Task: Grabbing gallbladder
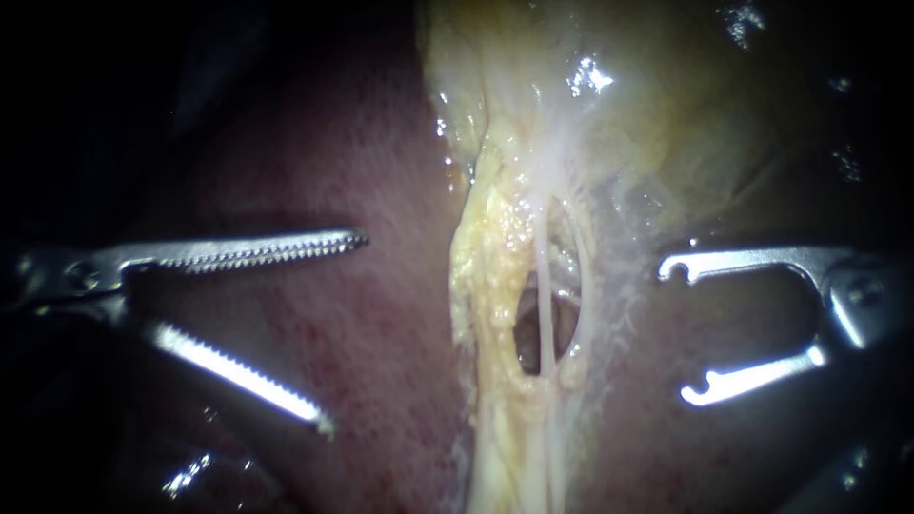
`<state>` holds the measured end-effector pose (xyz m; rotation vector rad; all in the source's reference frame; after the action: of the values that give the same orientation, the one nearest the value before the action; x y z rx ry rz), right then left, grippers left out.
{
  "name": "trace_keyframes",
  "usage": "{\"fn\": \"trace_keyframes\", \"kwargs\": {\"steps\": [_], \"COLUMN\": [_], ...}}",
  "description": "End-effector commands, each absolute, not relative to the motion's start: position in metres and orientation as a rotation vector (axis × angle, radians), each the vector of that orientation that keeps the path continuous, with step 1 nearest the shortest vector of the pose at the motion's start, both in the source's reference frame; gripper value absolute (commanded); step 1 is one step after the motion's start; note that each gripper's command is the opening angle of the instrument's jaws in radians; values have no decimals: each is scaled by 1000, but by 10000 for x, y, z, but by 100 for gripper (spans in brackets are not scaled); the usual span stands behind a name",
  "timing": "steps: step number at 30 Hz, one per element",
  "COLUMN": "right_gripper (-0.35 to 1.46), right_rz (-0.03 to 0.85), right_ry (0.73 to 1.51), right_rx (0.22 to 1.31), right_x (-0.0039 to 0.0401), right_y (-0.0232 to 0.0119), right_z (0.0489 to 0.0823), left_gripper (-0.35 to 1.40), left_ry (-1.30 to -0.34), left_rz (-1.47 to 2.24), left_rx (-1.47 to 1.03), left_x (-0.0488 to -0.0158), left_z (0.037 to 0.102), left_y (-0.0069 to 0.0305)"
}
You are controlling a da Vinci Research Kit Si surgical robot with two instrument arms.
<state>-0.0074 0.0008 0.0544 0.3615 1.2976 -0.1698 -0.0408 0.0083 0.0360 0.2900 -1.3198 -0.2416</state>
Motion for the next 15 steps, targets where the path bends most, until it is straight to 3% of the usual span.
{"fn": "trace_keyframes", "kwargs": {"steps": [1,15], "right_gripper": [59,59], "right_rz": [-170,-165], "right_ry": [1298,1296], "right_rx": [362,365], "right_x": [-74,-74], "right_y": [8,8], "right_z": [543,544], "left_gripper": [86,83], "left_ry": [-1321,-1280], "left_rz": [-242,-384], "left_rx": [294,270], "left_x": [-407,-414], "left_z": [358,344], "left_y": [85,108]}}
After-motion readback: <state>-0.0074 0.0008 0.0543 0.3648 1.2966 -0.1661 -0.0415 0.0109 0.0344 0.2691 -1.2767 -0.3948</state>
